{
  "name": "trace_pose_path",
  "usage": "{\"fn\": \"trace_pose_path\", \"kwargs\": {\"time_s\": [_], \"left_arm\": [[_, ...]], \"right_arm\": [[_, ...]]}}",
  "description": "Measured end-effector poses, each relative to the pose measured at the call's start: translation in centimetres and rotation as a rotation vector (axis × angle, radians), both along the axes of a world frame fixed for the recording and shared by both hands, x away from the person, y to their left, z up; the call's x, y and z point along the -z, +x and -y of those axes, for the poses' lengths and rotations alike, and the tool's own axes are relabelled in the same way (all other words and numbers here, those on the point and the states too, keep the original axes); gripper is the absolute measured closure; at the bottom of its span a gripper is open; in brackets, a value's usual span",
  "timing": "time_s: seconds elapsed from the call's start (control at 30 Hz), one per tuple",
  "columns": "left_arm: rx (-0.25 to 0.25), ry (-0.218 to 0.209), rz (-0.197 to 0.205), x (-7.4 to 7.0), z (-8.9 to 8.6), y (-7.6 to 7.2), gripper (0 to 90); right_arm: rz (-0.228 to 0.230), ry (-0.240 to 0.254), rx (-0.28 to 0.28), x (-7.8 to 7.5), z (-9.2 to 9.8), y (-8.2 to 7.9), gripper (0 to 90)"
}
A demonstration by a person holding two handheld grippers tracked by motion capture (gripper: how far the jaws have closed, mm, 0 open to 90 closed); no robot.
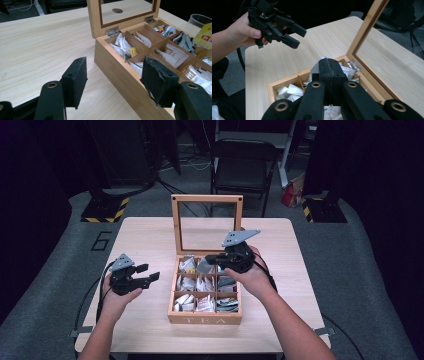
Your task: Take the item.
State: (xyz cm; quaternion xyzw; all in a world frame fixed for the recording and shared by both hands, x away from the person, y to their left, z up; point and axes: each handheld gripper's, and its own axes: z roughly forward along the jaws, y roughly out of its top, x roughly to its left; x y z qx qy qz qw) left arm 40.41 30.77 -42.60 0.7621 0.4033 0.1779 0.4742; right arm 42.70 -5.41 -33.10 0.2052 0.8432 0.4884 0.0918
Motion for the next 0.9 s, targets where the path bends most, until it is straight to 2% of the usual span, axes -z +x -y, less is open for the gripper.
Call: {"fn": "trace_pose_path", "kwargs": {"time_s": [0.9], "left_arm": [[-0.011,-0.011,-0.002,0.0,0.0,-0.1,37.0]], "right_arm": [[0.049,-0.001,0.165,-1.3,6.9,0.0,90.0]]}}
